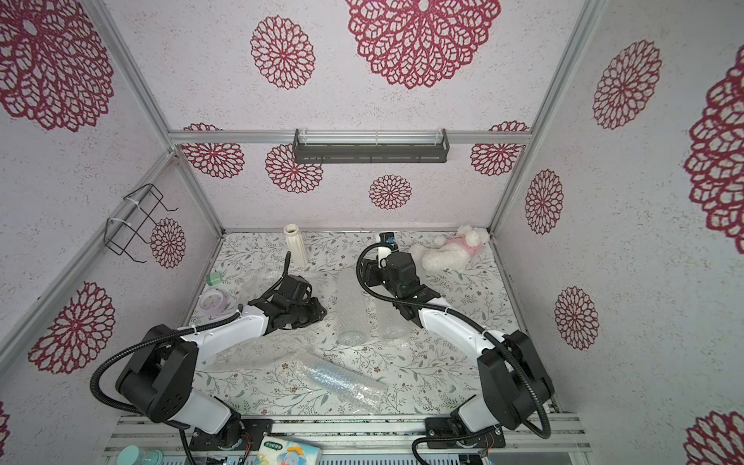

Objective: Unwrap the vase from the bubble wrap
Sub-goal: Unwrap the bubble wrap at the center of the board.

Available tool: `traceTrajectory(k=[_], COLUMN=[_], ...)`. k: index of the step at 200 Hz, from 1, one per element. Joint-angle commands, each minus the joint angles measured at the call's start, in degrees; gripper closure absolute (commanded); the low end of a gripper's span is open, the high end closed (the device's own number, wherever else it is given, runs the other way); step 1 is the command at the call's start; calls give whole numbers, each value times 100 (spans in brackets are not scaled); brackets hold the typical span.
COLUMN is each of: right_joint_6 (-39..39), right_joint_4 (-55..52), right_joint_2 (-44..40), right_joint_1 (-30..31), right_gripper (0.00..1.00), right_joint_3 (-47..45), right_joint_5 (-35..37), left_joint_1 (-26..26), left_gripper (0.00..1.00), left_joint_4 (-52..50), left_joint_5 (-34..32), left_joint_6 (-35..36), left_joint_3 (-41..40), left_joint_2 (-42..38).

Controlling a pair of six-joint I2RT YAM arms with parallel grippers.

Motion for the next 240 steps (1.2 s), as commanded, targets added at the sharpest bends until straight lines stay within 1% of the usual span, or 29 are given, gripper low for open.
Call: traceTrajectory(k=[1,33,53,75,109,151,177,209,240], right_joint_6=[45,-210,-398,-598,-689,-836,-882,-876,-726], right_joint_4=[592,630,577,478,391,172,65,-348,-619], right_joint_2=[86,323,414,460,566,564,716,992,1014], right_joint_1=[30,30,21,17,4,-20,-89,-128,-128], right_gripper=[37,37,37,37,37,37,37,37,37], right_joint_3=[252,634,722,650,596,452,470,691,678], right_joint_5=[245,334,345,200,52,114,167,168,117], left_joint_1=[-81,-138,-163,-186,-244,-421,-435,-460,-469], left_gripper=[71,71,71,72,72,72,72,72,72], left_joint_4=[158,294,403,458,660,583,814,1170,1154], left_joint_5=[-93,-27,24,72,351,455,591,768,783], left_joint_6=[-146,-190,-249,-295,-355,-381,-507,-656,-656], left_joint_3=[145,285,436,597,849,1147,1094,986,919], left_joint_2=[253,563,776,974,1256,1429,1441,1551,1588])
